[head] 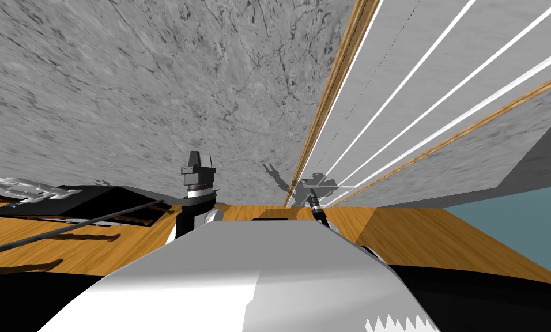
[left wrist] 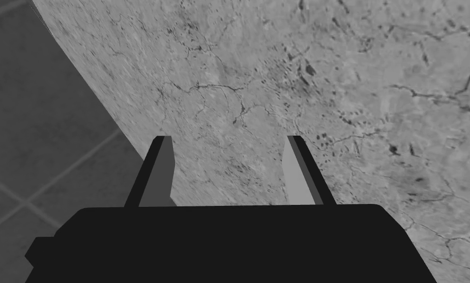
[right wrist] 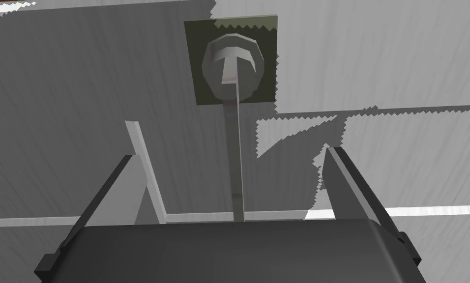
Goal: Pull the door open
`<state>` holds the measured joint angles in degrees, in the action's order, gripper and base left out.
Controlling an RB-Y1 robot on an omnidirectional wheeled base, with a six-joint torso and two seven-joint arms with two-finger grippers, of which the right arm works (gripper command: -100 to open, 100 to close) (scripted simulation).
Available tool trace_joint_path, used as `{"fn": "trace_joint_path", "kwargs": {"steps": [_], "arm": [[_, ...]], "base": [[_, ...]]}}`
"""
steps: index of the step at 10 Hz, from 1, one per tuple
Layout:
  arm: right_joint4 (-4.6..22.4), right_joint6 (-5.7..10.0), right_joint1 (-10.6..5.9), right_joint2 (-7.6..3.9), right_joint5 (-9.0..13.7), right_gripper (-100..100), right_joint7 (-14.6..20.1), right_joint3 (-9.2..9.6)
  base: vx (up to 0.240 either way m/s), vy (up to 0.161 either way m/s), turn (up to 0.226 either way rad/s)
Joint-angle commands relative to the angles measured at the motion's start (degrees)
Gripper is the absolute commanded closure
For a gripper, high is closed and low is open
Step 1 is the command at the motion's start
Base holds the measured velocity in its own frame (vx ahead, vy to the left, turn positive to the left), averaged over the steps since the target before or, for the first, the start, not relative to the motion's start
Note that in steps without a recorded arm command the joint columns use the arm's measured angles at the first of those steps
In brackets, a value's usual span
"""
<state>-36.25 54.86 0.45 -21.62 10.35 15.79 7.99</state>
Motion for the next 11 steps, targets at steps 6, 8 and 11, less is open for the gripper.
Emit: {"fn": "trace_joint_path", "kwargs": {"steps": [6, 8, 11], "arm": [[2.45, 2.33, 1.12, -1.59, 1.21, -100, 1.22, -2.07], [2.45, 2.33, 1.12, -1.59, 1.21, 100, 1.22, -2.07], [2.45, 2.33, 1.12, -1.59, 1.21, 100, 1.22, -2.07]], "base": [[0.099, 0.008, 0.108], [-0.018, -0.001, -0.017], [-0.008, -0.001, 0.004]]}}
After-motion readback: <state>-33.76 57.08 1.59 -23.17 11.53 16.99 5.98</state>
